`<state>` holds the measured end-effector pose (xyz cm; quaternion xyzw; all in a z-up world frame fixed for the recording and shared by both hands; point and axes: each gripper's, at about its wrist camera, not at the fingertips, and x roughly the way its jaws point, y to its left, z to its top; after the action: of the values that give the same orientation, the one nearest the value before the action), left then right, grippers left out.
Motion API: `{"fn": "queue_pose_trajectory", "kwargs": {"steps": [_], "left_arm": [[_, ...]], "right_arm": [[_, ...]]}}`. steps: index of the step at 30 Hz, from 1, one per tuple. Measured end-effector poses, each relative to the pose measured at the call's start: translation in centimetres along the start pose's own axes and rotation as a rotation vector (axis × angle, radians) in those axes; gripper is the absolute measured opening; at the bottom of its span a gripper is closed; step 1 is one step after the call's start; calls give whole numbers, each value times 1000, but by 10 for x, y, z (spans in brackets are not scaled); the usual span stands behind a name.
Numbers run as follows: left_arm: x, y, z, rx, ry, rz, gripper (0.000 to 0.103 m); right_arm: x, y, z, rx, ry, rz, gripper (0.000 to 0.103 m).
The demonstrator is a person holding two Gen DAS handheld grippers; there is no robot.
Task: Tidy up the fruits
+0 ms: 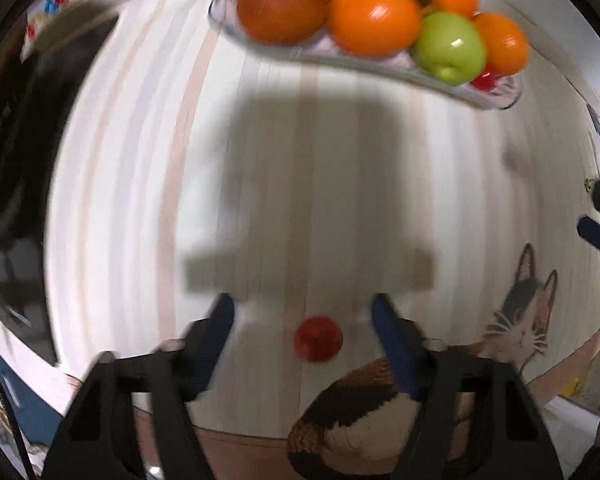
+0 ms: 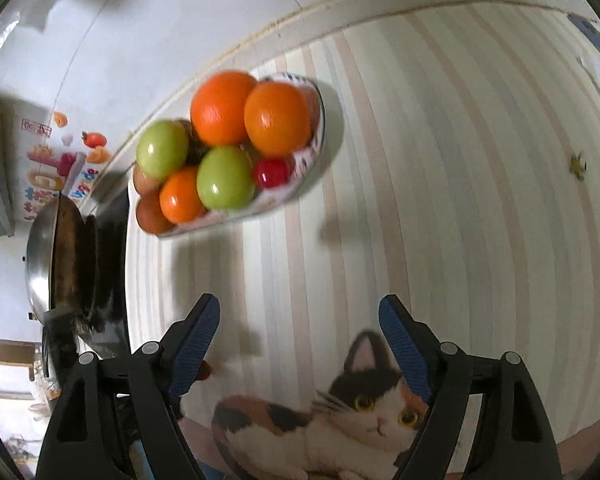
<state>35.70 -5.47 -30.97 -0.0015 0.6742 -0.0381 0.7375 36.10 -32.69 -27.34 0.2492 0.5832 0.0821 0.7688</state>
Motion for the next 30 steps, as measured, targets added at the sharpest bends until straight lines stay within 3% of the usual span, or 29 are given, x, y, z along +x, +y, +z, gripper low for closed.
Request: {"fn": "queue_pose_trajectory", "kwargs": {"steps": [4, 6, 12, 17, 19, 21, 26, 30], "left_arm": [[0, -5, -6, 35, -25, 9, 10], [0, -2, -7, 12, -11, -18, 6], [-35, 22, -4, -83, -64, -81, 6], [-49, 34, -2, -74, -51, -102, 7], [-45, 34, 4, -91, -15, -126, 21], [-35, 30, 4, -97, 24, -145, 26], [-9, 20, 1, -69, 96, -90, 27], [-5, 18, -2, -61, 85, -69, 22]], "right_arm": [[-6, -3, -3, -3, -15, -10, 84], [-11, -1, -1, -9, -34, -6, 84], [-23, 15, 8, -37, -66, 28, 84], [-20, 22, 5, -33, -55, 59, 84], [-16, 22, 2, -38, -42, 61, 84], [-11, 21, -2, -37, -30, 61, 84], [-9, 17, -4, -31, -24, 49, 84], [-14, 13, -2, -25, -43, 40, 84]]}}
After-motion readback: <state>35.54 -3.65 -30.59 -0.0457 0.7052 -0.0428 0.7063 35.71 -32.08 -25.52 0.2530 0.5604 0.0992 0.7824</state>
